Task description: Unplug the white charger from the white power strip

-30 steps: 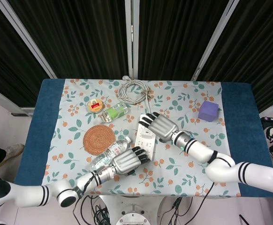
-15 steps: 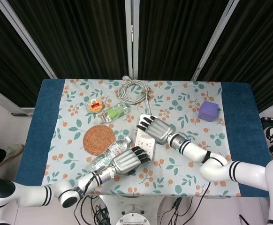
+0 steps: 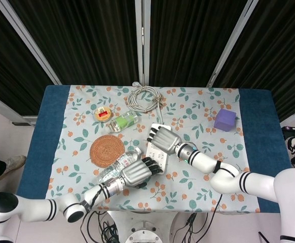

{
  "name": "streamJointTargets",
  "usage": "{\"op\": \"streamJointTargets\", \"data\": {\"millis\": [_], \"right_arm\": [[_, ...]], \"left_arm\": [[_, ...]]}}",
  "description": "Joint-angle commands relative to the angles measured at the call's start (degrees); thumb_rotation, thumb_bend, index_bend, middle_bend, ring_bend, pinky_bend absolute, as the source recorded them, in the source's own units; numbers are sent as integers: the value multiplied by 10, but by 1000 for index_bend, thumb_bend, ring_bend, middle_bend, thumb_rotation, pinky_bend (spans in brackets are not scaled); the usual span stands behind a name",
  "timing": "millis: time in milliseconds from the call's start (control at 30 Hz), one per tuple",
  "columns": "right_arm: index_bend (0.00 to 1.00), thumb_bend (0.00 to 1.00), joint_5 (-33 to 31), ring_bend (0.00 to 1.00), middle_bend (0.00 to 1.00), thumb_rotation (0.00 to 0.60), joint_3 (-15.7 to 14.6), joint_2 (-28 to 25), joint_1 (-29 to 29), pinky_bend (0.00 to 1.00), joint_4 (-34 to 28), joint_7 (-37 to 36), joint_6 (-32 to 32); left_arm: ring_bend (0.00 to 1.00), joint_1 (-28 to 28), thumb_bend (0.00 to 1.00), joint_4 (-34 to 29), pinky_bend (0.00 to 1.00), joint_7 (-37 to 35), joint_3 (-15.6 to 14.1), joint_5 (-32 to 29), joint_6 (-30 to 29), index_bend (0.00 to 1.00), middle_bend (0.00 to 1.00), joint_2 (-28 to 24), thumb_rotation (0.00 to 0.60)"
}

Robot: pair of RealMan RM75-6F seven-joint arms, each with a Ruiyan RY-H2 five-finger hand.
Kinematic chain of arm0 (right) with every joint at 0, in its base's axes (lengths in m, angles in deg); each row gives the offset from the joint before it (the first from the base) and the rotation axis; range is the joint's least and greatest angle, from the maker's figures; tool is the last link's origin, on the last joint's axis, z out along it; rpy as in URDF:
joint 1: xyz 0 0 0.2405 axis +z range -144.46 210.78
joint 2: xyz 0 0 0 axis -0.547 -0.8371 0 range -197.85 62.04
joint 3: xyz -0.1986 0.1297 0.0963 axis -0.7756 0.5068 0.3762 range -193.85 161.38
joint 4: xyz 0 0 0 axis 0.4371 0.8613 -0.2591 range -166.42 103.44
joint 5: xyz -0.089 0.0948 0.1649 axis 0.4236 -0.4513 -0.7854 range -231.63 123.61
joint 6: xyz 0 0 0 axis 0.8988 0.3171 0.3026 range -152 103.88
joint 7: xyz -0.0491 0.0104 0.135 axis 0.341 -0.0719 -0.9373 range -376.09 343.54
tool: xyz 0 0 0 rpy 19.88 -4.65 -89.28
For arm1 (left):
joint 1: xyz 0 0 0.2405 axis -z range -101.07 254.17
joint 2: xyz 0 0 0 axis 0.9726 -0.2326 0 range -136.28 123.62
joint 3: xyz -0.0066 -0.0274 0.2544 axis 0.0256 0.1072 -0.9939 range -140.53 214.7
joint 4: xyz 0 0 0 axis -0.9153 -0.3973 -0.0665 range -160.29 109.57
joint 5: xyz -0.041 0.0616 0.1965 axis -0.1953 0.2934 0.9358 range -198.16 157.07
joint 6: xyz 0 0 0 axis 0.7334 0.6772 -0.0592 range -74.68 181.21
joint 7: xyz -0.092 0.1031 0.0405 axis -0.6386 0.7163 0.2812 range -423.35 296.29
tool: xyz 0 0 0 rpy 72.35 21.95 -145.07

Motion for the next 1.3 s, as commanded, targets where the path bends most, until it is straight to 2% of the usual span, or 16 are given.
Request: {"op": "streamJointTargets", "data": {"millis": [33,267,433,533,800,1300], "right_arm": [[310,243,18,162,250,600,-6,5,-2,376,13,-16,8],[368,266,49,202,259,600,-13,22,-7,420,41,-51,25],[500,315,74,301,323,600,-16,32,-10,516,58,-88,41],[616,339,92,380,390,600,-20,36,-13,593,68,-116,52],[779,415,131,501,525,600,-32,48,-25,716,98,-195,93],[882,450,164,547,610,600,-51,55,-46,761,140,-271,134]], "left_arm": [[120,2,347,3,168,-4,-2,-1,-1,157,196,0,600],[120,6,346,10,167,-12,-3,-9,1,157,196,4,600],[120,7,346,13,167,-14,-4,-16,1,158,196,3,600],[120,9,346,15,167,-17,-4,-19,2,158,196,3,600],[120,12,346,20,167,-23,-7,-22,1,157,196,6,600],[120,18,346,30,167,-31,-5,-41,12,157,196,7,600]]}}
